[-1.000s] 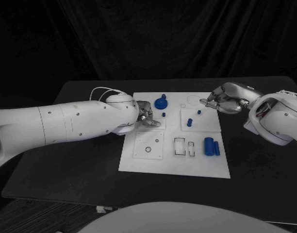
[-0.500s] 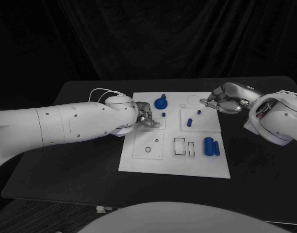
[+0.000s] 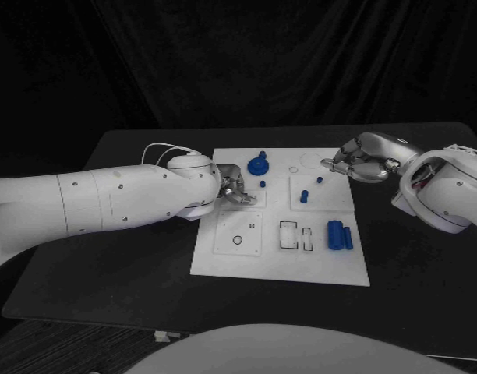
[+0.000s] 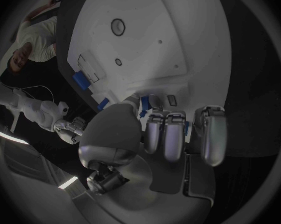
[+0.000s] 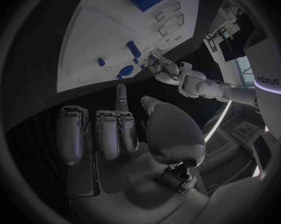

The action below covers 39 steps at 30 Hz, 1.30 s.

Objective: Assemble the parts on the task board

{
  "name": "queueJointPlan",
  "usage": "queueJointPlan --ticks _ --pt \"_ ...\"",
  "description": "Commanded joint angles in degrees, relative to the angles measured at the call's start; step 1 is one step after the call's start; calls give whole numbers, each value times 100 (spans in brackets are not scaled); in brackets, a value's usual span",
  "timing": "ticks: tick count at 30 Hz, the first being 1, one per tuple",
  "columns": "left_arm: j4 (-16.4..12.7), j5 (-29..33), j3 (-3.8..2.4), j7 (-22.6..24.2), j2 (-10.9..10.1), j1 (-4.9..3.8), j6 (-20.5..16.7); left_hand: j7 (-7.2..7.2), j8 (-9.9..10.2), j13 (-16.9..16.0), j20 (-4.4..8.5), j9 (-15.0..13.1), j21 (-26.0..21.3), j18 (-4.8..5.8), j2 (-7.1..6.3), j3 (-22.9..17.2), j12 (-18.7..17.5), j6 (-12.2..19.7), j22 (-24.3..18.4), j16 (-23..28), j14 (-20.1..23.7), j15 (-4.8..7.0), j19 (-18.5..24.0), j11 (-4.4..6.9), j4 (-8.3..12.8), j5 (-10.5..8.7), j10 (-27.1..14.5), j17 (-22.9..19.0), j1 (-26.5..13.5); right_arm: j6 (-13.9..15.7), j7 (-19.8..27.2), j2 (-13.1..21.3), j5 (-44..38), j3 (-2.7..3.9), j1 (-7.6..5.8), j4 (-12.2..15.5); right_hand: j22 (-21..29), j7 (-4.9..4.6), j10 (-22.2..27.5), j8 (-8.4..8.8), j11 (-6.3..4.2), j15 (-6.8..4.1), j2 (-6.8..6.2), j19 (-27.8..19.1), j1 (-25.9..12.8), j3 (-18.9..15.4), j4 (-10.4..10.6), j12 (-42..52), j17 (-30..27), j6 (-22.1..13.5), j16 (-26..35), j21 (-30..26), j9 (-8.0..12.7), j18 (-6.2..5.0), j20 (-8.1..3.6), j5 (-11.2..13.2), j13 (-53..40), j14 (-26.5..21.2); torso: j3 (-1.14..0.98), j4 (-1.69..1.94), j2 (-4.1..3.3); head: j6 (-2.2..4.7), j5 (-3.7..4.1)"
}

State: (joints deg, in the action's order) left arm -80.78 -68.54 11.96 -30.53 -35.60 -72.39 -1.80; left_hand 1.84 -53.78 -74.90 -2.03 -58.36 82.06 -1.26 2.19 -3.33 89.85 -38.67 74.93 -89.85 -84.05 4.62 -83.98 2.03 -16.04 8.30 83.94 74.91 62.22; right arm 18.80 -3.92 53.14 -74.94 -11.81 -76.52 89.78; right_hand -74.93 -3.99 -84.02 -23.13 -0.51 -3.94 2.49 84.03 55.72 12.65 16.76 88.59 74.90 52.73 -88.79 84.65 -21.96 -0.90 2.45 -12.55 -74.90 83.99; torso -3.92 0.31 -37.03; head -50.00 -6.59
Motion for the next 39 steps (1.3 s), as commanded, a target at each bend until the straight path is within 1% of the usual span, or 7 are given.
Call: queueJointPlan --ticks 1,9,12,17,23,34,39 --pt "-15 78 13 77 5 28 3 -29 -29 -1510 50 -6 13 -54 -4 33 15 9 1269 -15 -595 42 -226 35 -8 39 606 1509 74 -36 -102 8 -9 4 14 4 -1298 -3 -402 -36 19 17 28 267 9 22 0 -38 1191 -37 27 -32 -7 -68 24 24 -1162 516 0 1 -2 0 -5" --pt "-6 78 13 120 6 20 -62 -16 -32 -1510 54 -117 7 -55 -44 133 15 109 1267 -15 -595 41 -223 29 -58 30 606 1509 -33 -46 -110 8 -9 4 14 1 -1298 -3 -402 -36 19 17 28 267 9 22 0 -38 1191 -37 27 -32 -7 -68 24 24 -1162 516 1 2 -2 0 4" --pt "-4 78 13 134 10 15 -69 -6 -18 -1510 50 -195 5 -55 -63 267 15 173 1267 -15 -595 34 -221 20 -66 124 606 1509 -191 -51 -112 6 -9 4 14 0 -1298 -3 -402 -36 19 17 28 267 9 22 0 -38 1191 -37 27 -32 -7 -68 24 24 -1162 516 -2 1 -1 0 -1" --pt "-12 78 12 167 9 7 -96 -5 -18 -1510 50 -209 5 -55 -69 290 15 179 1267 -15 -595 33 -222 19 -64 129 606 1509 -209 -60 -115 5 -9 4 14 -1 -1298 -3 -402 -36 19 17 28 267 9 22 0 -38 1191 -37 27 -32 -7 -68 24 24 -1162 516 3 3 -4 0 8" --pt "-25 78 12 165 -1 -10 -100 -5 -21 -1510 49 -222 16 -53 -82 311 15 180 1270 -15 -595 32 -227 19 -59 129 606 1509 -216 -75 -120 7 -9 4 14 -1 -1298 -3 -402 -36 19 17 28 267 9 22 0 -38 1191 -37 27 -32 -7 -68 24 24 -1162 516 -1 1 -4 0 -3" --pt "-28 78 12 109 -2 -65 -19 -6 -30 -1510 48 -270 16 -53 -91 376 15 188 1270 -15 -595 31 -227 18 -60 61 606 1509 -243 -84 -125 7 -9 4 14 -1 -1298 -3 -402 -36 19 17 28 267 9 22 0 -38 1191 -37 27 -32 -7 -68 24 24 -1162 516 1 0 0 0 6" --pt "-22 78 12 42 9 -111 73 -8 -34 -1510 47 -282 19 -52 -68 374 15 184 1271 -15 -595 32 -229 19 -57 52 606 1509 -236 -104 -137 4 -9 4 14 -4 -1298 -3 -402 -36 19 17 28 267 9 22 0 -38 1191 -37 27 -32 -7 -68 24 24 -1162 516 -1 0 -2 0 -14"
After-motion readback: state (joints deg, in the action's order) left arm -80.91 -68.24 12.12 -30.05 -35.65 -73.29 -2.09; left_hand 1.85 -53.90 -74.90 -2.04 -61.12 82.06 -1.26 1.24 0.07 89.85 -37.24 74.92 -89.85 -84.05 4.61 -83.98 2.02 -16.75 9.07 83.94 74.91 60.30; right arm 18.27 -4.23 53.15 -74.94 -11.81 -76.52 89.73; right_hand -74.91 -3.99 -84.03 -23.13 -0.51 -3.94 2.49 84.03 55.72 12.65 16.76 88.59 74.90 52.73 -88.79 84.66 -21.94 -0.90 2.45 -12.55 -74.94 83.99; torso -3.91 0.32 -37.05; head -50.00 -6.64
